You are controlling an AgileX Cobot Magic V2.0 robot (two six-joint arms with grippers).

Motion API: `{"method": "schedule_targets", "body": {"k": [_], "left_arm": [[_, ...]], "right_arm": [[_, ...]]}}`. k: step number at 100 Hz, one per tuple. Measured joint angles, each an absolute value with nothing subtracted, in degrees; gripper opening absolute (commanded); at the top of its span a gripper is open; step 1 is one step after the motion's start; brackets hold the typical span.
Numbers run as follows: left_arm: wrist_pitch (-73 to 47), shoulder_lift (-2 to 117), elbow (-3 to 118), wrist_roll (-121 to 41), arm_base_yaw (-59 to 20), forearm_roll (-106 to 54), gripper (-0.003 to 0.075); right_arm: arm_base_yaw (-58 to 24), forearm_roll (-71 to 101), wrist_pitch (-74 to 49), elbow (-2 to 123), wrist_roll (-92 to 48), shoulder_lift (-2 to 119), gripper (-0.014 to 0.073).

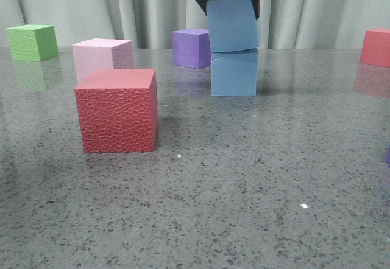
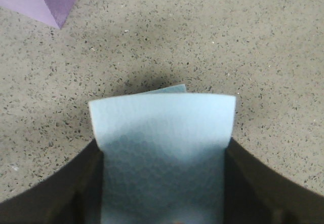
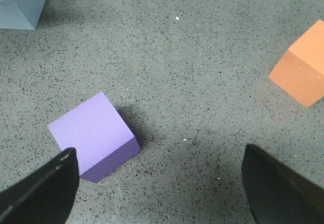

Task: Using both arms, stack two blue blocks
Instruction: 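Lower the held cube onto the top of the placed cube, then open the left gripper and raise it away from the stack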

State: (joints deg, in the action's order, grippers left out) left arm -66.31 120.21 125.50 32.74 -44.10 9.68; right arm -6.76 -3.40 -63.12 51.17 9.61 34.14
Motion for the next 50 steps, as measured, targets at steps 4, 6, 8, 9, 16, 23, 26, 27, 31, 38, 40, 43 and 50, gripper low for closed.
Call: {"method": "schedule_targets", "body": {"k": [4, 6, 8, 9, 16, 23, 26, 27, 31, 38, 40, 43, 50], "left_arm": [[-66.31, 120.21, 125.50, 32.74, -44.10, 9.68, 0.0066], [-66.31, 120.21, 125.50, 32.74, -44.10, 9.68, 0.0066], [-66.31, 120.21, 125.50, 32.74, -44.10, 9.68, 0.0066], [-66.31, 120.21, 125.50, 32.74, -44.10, 9.68, 0.0066], [-66.31, 120.21, 125.50, 32.67, -44.10, 9.68, 0.0073], [-66.31, 120.21, 125.50, 32.67, -44.10, 9.68, 0.0107], [-66.31, 120.21, 125.50, 32.67, -44.10, 9.68, 0.0128], [-66.31, 120.21, 125.50, 32.67, -44.10, 9.68, 0.0141], [-66.31, 120.21, 125.50, 32.67, -44.10, 9.68, 0.0180], [-66.31, 120.21, 125.50, 32.52, -44.10, 9.68, 0.0263], [-66.31, 120.21, 125.50, 32.36, -44.10, 9.68, 0.0281], [-66.31, 120.21, 125.50, 32.10, -44.10, 9.68, 0.0328], [-66.31, 120.21, 125.50, 31.59, -44.10, 9.68, 0.0421]], "right_arm": [[-6.76, -3.40, -63.12, 51.17, 9.61, 34.14, 0.0645], [-6.76, -3.40, -63.12, 51.17, 9.61, 34.14, 0.0645], [-6.76, -3.40, -63.12, 51.17, 9.61, 34.14, 0.0645], [-6.76, -3.40, -63.12, 51.17, 9.61, 34.14, 0.0645], [-6.76, -3.40, -63.12, 51.17, 9.61, 34.14, 0.0645], [-6.76, -3.40, -63.12, 51.17, 9.61, 34.14, 0.0645], [-6.76, -3.40, -63.12, 51.17, 9.61, 34.14, 0.0645], [-6.76, -3.40, -63.12, 51.17, 9.61, 34.14, 0.0645], [-6.76, -3.40, -63.12, 51.17, 9.61, 34.14, 0.0645], [-6.76, -3.40, -63.22, 51.17, 9.61, 34.14, 0.0645], [-6.76, -3.40, -63.22, 51.17, 9.61, 34.14, 0.0645], [-6.76, -3.40, -63.22, 51.17, 9.61, 34.14, 0.0645], [-6.76, -3.40, -63.22, 51.17, 9.61, 34.14, 0.0645]]}}
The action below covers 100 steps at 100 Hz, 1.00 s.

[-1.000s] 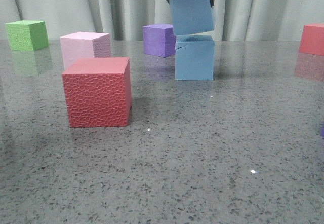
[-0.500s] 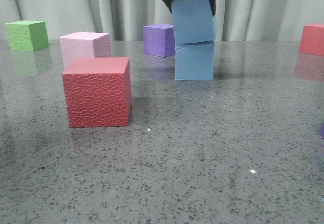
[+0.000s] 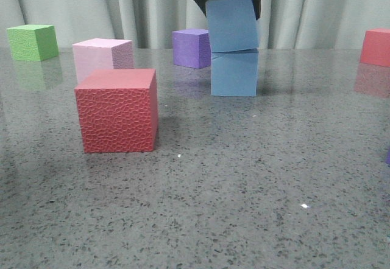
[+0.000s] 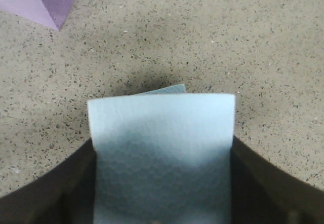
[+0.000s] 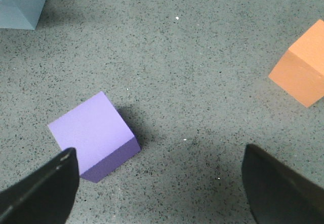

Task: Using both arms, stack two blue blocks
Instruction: 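Open the left gripper and raise it away from the stack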

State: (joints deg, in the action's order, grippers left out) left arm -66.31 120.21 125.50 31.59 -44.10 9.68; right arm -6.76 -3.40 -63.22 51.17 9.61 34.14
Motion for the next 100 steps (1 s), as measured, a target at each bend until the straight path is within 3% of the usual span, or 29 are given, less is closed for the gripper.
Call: {"method": "schedule_targets", "body": {"k": [14, 24, 62, 100], "left_arm": [[-66.05, 120.46, 125.50, 31.25, -44.10, 9.59, 0.0560], [-65.81, 120.71, 125.50, 31.23, -44.10, 9.31, 0.0606], [-65.28, 120.71, 129.29, 31.13, -44.10, 8.42, 0.0611], [-72.14, 120.71, 138.12, 29.40, -44.10, 9.06, 0.0611]], "right_arm": [[-6.76, -3.40, -63.22, 51.17, 9.61, 34.14, 0.0645], [-6.76, -3.40, -63.22, 51.17, 9.61, 34.14, 0.0645], [-6.76, -3.40, -63.22, 51.17, 9.61, 34.14, 0.0645], [-6.76, -3.40, -63.40, 51.17, 9.61, 34.14, 0.0645]]}}
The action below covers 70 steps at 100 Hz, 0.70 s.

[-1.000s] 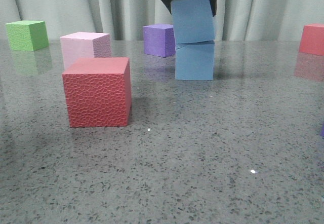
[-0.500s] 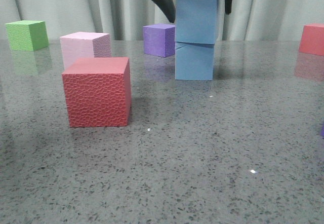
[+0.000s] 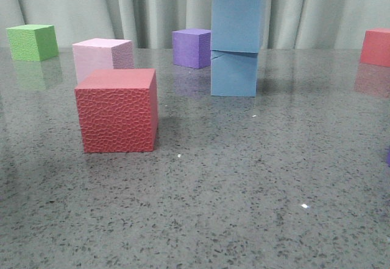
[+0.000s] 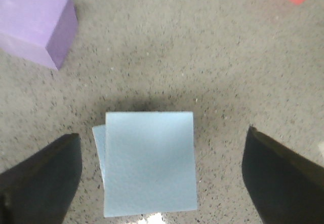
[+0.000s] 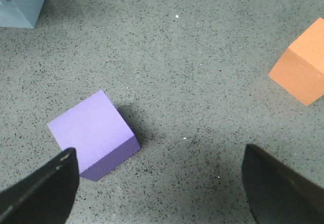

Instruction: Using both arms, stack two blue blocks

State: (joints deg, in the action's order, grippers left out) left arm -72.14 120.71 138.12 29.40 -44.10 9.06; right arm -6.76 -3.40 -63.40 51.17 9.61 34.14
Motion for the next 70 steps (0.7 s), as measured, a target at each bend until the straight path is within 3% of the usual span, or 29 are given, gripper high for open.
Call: {"method": "schedule_targets", "body": {"k": [70], "left_arm": [[-72.72, 116.66, 142.35, 18.68, -28.79, 8.20, 0.0611]], "right_arm": [[-6.76, -3.40, -63.40, 51.17, 9.61, 34.14, 0.0645]]}}
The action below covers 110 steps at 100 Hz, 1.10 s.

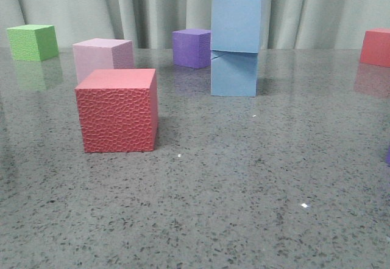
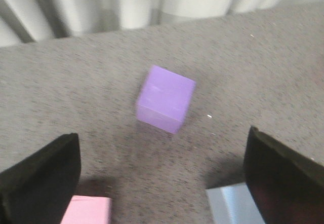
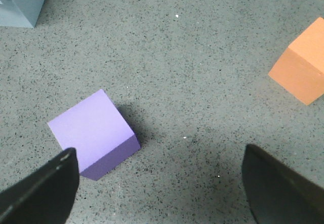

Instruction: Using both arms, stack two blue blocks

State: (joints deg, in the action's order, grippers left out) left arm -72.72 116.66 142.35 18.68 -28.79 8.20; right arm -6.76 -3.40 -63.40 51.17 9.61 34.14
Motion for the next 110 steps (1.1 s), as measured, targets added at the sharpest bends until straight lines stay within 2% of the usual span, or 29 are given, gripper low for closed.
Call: {"method": "schedule_targets", "body": {"k": [36, 69, 110], "left_arm": [[-72.82, 109.45, 138.00, 12.06, -17.17, 4.19, 0.0611], [-72.82, 97.33, 116.86, 8.16, -9.42, 5.03, 0.0610], [-69.79, 76.14, 92.34, 7.42, -8.17, 8.10, 0.0610]], "right_arm": [[-6.76, -3.40, -63.45, 51.17, 9.61, 34.14, 0.0645], [-6.76, -3.40, -63.67, 51.17, 9.61, 34.14, 0.0645], [-6.76, -3.40, -63.71, 51.17, 9.61, 34.14, 0.0645]]}}
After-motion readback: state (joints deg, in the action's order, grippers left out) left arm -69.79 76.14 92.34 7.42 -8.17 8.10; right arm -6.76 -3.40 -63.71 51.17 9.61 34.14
